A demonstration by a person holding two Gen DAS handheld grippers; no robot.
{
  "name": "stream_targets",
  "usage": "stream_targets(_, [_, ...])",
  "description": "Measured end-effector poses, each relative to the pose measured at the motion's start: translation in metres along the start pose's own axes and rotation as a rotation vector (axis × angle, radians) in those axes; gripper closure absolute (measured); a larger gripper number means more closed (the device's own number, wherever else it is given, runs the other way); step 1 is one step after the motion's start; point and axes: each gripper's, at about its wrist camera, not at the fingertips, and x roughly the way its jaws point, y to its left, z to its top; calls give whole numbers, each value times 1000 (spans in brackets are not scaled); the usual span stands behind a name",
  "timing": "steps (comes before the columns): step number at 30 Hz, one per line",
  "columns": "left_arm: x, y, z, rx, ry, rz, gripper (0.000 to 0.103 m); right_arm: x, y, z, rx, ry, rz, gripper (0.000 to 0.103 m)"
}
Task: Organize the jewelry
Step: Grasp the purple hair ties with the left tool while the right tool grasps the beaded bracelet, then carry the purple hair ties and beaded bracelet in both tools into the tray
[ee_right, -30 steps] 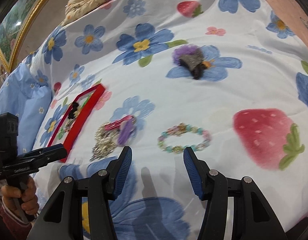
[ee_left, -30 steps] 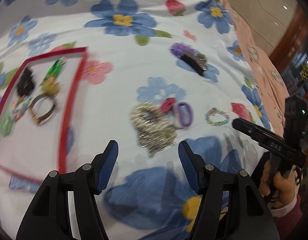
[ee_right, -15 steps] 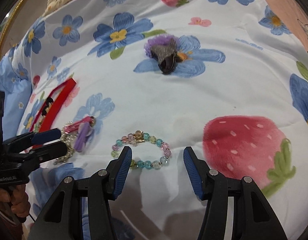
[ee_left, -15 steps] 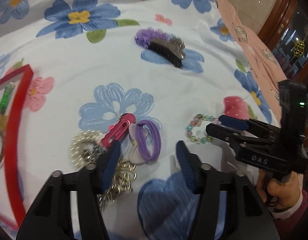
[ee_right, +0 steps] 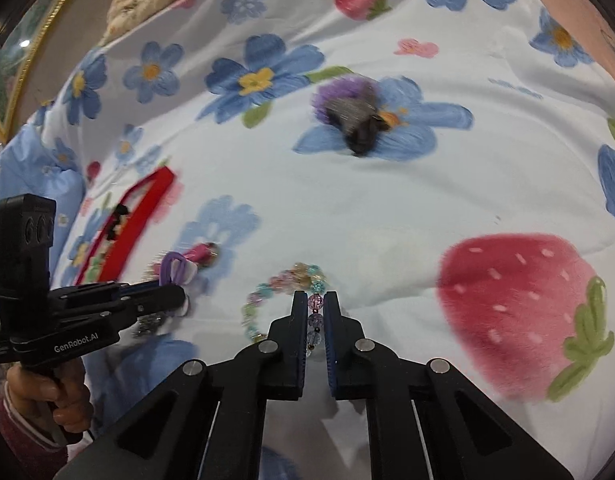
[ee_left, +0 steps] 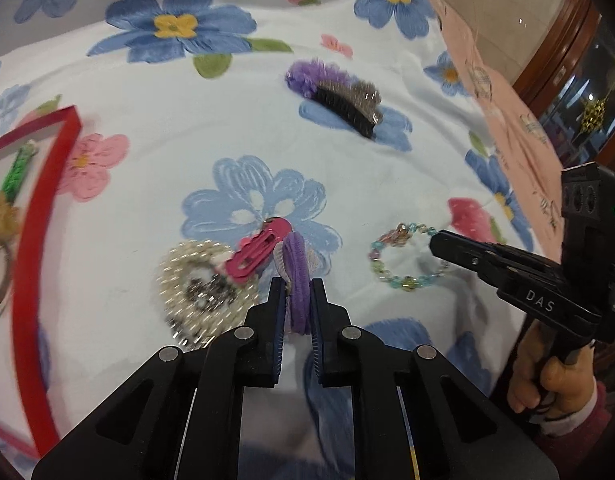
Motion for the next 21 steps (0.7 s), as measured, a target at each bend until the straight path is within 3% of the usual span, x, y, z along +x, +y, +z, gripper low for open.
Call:
stream_targets(8, [-52, 15, -12, -40, -91, -8, 93, -22, 45, 14, -74, -68, 70, 96])
stream_targets(21, [-113, 79, -40, -174, -183, 79, 93, -26, 99, 29, -132, -89, 193, 96])
